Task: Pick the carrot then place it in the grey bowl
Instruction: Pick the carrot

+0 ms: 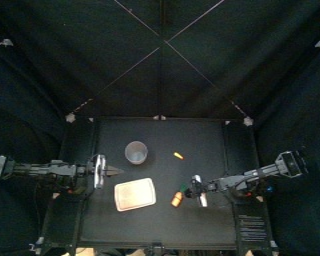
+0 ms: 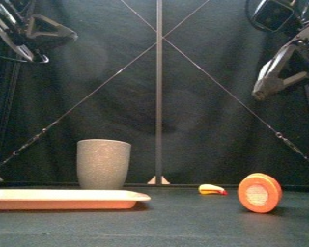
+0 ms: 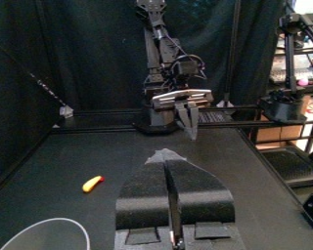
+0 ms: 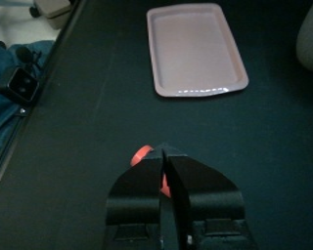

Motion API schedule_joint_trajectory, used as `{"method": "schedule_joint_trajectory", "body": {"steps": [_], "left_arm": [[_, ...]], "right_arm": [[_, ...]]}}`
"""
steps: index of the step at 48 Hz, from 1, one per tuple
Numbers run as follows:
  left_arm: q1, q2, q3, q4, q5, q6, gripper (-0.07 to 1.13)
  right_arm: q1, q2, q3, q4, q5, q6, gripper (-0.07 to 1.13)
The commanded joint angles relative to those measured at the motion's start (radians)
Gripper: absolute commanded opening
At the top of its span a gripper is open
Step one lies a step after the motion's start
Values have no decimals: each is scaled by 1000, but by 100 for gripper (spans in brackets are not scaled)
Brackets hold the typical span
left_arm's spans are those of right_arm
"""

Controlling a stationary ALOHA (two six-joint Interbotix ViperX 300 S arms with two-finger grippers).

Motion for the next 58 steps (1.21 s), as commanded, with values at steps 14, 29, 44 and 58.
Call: {"method": "schedule_joint_trajectory", "body": {"steps": [14,29,44,58], "left_arm": [[0,-2,-12,9,-5,2,-2],[0,-2,-12,9,-5,2,-2],[0,-2,-12,9,-5,2,-2],[0,-2,-11,9,-3,2,-2]], "right_arm": [[2,184,-80,120,2,2,78],[-5,255,-89,163,2,0,105],[2,362,-121,160,28,-3,105],[11,403,-161,140,81,-6,103]]}}
